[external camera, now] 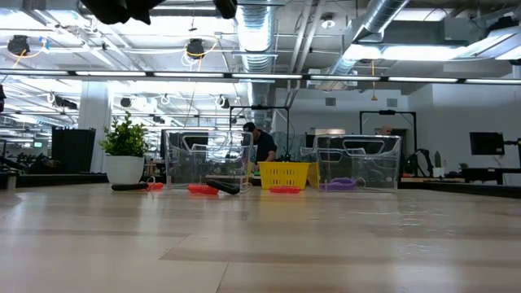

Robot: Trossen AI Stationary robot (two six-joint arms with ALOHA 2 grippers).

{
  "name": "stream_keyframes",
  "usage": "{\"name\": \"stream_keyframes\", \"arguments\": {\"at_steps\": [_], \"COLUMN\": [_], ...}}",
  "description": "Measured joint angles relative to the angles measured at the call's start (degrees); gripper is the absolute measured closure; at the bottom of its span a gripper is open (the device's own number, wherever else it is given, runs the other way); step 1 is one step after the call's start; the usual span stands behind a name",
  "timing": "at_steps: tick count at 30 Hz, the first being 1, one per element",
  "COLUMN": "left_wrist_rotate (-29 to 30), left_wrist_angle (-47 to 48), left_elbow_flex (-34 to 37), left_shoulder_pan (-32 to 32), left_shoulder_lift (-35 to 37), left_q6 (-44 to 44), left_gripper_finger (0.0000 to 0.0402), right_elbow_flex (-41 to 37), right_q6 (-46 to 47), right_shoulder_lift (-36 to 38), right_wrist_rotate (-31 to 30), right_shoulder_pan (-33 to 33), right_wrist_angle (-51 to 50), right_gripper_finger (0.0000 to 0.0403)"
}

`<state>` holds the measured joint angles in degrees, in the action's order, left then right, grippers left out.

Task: Sort spring keychains
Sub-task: Put the right black spring keychain into the left transparent bin

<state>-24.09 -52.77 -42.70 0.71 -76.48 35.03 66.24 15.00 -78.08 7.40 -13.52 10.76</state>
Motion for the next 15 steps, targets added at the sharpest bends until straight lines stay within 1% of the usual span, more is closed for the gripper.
{"name": "stream_keyframes", "arguments": {"at_steps": [9, 15], "left_wrist_rotate": [1.83, 3.1], "left_wrist_angle": [0.04, 1.54], "left_elbow_flex": [0.02, 0.09], "left_shoulder_pan": [0.0, 0.61], "left_shoulder_lift": [0.01, -0.01], "left_q6": [0.08, 2.95], "left_gripper_finger": [0.0307, 0.0299], "right_elbow_flex": [0.0, 0.0], "right_q6": [0.0, 0.0], "right_shoulder_lift": [0.0, 0.0], "right_wrist_rotate": [0.13, 0.13], "right_shoulder_pan": [0.0, 0.02], "right_wrist_angle": [0.02, 0.0], "right_gripper_finger": [0.0397, 0.0397]}}
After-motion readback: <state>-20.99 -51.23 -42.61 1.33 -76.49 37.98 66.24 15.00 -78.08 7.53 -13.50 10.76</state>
